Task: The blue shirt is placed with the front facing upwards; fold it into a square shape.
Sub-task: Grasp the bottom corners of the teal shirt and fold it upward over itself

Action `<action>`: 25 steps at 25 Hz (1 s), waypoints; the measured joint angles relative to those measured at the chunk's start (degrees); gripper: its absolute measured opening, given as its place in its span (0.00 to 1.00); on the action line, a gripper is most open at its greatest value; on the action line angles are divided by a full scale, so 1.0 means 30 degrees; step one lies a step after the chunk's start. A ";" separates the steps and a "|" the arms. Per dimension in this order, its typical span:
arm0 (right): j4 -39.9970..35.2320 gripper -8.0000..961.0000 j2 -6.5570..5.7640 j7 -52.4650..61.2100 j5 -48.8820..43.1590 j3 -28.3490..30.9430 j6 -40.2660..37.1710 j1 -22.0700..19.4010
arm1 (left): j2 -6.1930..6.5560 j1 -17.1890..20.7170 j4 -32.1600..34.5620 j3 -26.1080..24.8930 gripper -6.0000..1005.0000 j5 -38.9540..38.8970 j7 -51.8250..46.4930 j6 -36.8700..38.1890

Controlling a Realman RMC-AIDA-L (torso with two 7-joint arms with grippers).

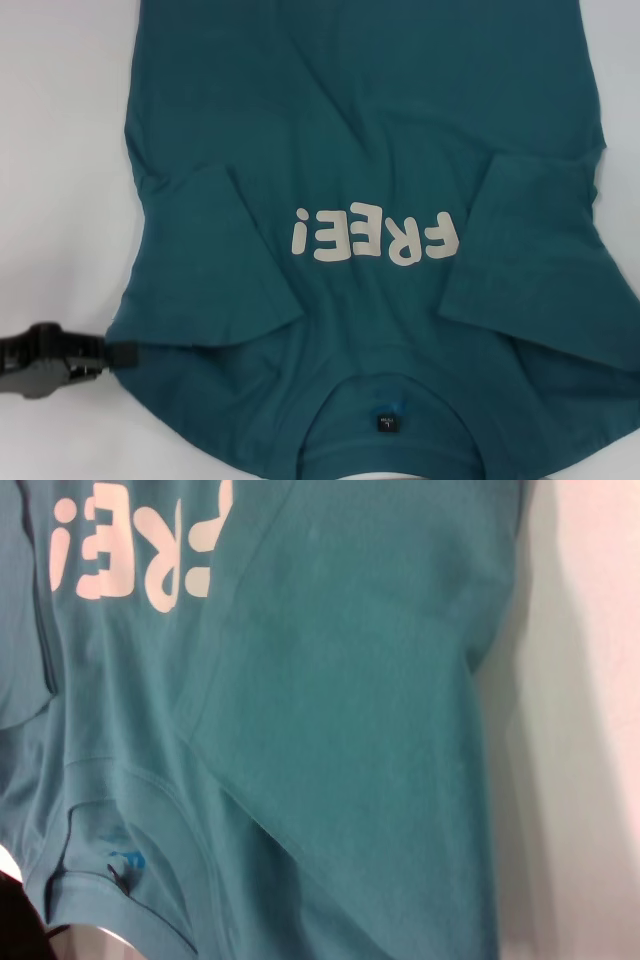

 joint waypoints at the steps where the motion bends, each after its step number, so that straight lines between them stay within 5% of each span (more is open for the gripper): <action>1: -0.0002 0.03 -0.0029 0.0007 -0.0029 -0.0023 -0.0040 -0.0052 | 0.0046 0.0092 -0.0074 0.0301 0.05 0.0010 0.0000 0.0122; 25: -0.0004 0.03 -0.0109 0.0187 -0.1540 0.0252 0.0111 -0.0415 | 0.0516 0.0903 -0.1490 0.0485 0.05 0.1521 -0.0320 0.0017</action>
